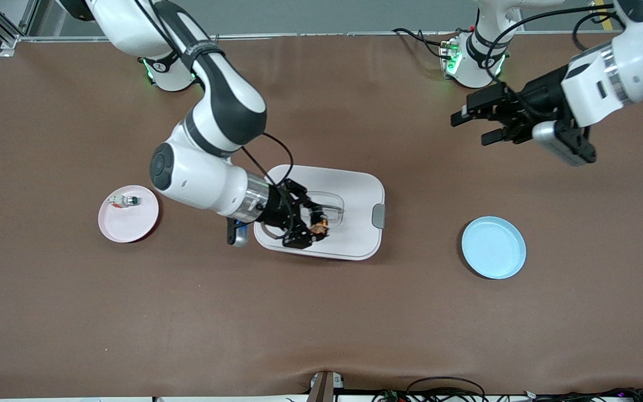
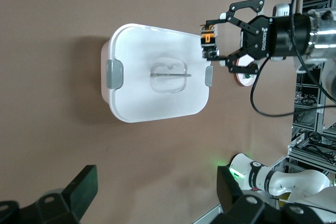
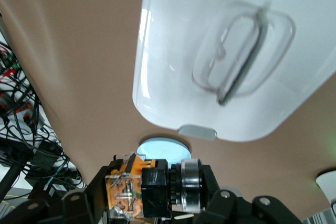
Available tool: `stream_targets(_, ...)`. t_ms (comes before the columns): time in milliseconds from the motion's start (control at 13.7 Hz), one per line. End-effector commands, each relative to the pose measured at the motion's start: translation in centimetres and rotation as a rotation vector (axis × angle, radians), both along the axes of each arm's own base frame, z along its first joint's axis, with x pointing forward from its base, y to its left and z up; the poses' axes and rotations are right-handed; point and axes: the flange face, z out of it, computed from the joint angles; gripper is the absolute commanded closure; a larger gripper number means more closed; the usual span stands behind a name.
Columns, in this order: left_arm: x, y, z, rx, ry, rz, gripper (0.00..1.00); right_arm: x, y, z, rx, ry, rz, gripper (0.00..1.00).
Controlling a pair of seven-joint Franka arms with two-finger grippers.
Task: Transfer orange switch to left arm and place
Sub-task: 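Lift the switch over the white box while the left gripper approaches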
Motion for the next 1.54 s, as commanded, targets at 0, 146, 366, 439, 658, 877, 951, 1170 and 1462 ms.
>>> stream_targets(0,1.1,-1.9,-1.7,-0.025,0.000,-0.005,0.00,-1.0,3.0,1.4,0.046,0.012,-0.036,1.00)
stream_targets(146,2.1,-3.5,-3.6,-0.031,-0.006,-0.001,0.00,-1.7,4.5,2.9,0.074,0.004,-0.063,1.00)
stream_targets(366,3.3,-5.4,-5.5,-0.046,-0.063,-0.029,0.00,-2.1,6.6,7.7,0.203,-0.006,-0.135,1.00)
stream_targets(439,3.6,-5.8,-5.8,-0.059,-0.072,-0.022,0.00,-2.3,6.9,8.1,0.218,-0.010,-0.148,1.00)
stream_targets(658,4.3,-6.4,-7.1,-0.133,-0.051,-0.024,0.00,-2.8,7.5,8.4,0.221,0.006,-0.153,1.00)
stream_targets(877,4.7,-5.6,-6.9,-0.171,-0.075,-0.033,0.00,-4.6,9.4,8.3,0.213,0.036,-0.132,1.00)
stream_targets(951,4.8,-5.6,-7.0,-0.171,-0.074,-0.033,0.00,-5.0,9.9,8.3,0.212,0.045,-0.134,1.00)
stream_targets(1170,5.9,-5.9,-7.0,-0.183,-0.103,-0.009,0.00,-5.4,10.3,8.3,0.214,0.057,-0.143,1.00)
stream_targets(1462,6.2,-6.5,-7.0,-0.215,-0.105,0.005,0.00,-5.4,10.4,8.3,0.220,0.078,-0.169,1.00)
